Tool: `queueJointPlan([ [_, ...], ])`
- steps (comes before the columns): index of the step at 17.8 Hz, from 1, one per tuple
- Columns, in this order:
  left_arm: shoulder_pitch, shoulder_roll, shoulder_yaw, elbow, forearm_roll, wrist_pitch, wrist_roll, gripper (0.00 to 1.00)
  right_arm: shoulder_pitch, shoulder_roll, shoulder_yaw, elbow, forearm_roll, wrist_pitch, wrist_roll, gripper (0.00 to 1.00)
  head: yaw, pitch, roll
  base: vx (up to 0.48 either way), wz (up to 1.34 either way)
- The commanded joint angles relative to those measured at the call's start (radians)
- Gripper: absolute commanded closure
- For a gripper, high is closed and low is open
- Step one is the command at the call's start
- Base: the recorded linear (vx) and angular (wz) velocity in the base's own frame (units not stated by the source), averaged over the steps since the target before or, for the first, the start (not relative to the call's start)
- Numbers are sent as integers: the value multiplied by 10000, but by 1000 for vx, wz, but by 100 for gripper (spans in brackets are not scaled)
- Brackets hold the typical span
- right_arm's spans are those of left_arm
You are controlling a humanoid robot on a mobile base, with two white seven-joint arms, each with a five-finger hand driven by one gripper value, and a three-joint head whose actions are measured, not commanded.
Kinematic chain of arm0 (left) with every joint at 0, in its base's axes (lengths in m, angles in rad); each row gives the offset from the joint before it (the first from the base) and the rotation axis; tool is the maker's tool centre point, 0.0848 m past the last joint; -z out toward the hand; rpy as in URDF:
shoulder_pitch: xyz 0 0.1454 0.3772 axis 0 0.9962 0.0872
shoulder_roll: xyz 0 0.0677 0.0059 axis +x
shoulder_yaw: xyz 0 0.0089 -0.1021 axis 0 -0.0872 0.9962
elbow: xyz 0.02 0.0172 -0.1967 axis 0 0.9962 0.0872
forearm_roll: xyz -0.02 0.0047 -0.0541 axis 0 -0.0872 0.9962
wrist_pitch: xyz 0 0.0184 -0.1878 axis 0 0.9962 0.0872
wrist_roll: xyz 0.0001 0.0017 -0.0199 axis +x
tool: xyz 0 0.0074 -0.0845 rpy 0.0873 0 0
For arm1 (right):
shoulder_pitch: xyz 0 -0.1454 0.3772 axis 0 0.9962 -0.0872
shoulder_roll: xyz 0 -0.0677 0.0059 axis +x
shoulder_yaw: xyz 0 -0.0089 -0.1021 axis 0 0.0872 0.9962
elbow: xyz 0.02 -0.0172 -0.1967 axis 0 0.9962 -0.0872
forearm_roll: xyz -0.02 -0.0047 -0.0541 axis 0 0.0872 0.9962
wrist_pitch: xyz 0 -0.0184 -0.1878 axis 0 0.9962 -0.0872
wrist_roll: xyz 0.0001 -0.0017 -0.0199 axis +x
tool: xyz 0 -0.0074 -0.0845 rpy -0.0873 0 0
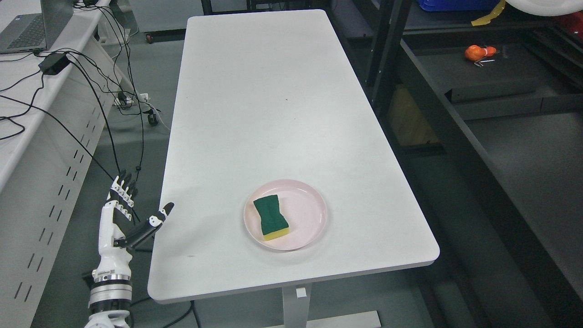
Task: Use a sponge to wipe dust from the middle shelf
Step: 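Raise the left hand and reach across the table toward the pink plate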
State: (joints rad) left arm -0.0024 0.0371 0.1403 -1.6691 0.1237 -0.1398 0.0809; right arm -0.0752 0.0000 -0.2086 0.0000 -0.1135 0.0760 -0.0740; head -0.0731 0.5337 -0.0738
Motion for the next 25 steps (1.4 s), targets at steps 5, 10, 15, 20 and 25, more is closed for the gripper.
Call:
queueJointPlan([
  [5,-297,-18,21,78,-10,230,-656,1,0,-175,0,-174,0,7,4,0,0,0,0,0,0],
  [10,-926,302,1035,124,5,-334,-1557,1,0,-175,0,-174,0,7,4,0,0,0,0,0,0],
  [15,-2349,1880,990,1350,-2484,-2218,-3831,4,0,-175,0,-174,0,7,4,0,0,0,0,0,0],
  [20,-4405,3629,-569,1551,-6828,-4914,-6663,6,0,-175,0,-174,0,7,4,0,0,0,0,0,0],
  [25,-6522,3787,-3175,2501,-10484,-6456,-7022,6,0,-175,0,-174,0,7,4,0,0,0,0,0,0],
])
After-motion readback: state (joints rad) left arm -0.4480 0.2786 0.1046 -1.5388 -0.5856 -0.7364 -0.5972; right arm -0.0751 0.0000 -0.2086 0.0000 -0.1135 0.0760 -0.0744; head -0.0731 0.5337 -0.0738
